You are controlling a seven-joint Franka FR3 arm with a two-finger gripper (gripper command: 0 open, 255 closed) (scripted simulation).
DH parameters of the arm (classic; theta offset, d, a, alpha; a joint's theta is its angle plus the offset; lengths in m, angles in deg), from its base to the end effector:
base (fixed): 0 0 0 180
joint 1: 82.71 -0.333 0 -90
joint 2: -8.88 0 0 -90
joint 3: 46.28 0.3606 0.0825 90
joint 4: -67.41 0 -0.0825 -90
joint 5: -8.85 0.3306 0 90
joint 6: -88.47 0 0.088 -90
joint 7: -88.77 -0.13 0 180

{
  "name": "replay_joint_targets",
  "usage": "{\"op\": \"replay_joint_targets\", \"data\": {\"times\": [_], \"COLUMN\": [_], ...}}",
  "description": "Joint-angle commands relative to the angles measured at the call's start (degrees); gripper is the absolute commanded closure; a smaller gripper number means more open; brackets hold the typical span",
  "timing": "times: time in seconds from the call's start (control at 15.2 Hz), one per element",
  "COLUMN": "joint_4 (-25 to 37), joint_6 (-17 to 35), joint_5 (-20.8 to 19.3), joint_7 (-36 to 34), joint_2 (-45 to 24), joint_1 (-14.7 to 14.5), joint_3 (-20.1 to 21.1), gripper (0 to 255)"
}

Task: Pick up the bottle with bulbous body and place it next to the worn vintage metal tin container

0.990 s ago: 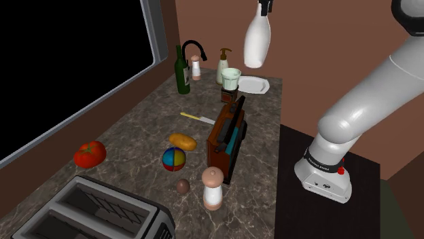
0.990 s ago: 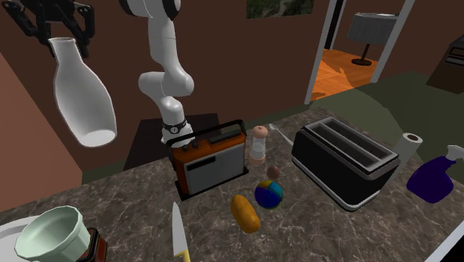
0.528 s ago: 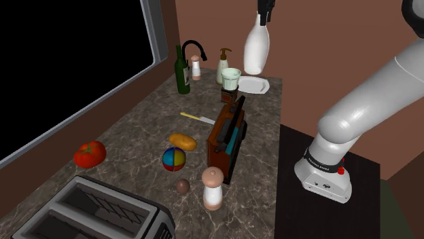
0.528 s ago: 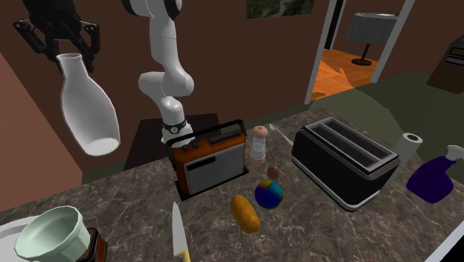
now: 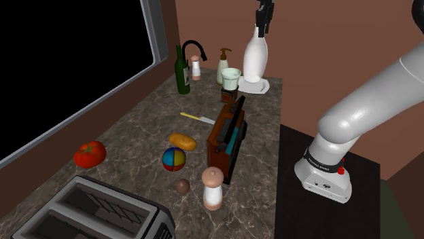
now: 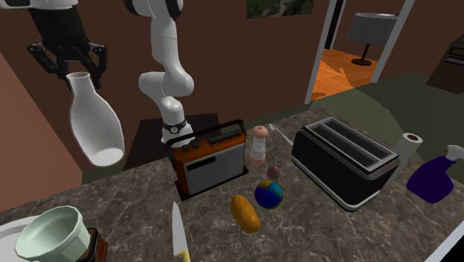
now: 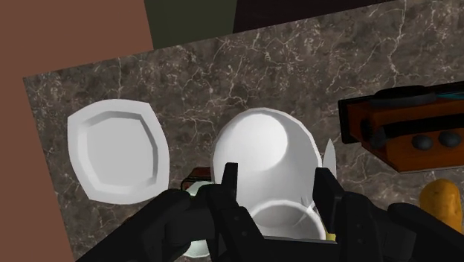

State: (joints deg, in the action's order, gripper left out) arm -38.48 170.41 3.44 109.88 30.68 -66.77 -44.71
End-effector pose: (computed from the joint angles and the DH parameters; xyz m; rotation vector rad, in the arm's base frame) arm 0.3326 -0.0960 0.6820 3.0483 0.1586 -0.1032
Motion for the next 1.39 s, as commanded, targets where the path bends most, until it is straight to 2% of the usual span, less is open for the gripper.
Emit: {"op": "replay_joint_targets", "data": {"times": [0.0,1.32], "joint_4": [-2.04,-20.12], "joint_6": [1.6,16.78], "joint_5": [0.04,-0.02], "joint_7": [-0.21,-1.51], "joint_2": [0.49,3.33], "joint_1": [-0.04,-0.15], "joint_3": [0.02,-0.2], "gripper": [255,255]}}
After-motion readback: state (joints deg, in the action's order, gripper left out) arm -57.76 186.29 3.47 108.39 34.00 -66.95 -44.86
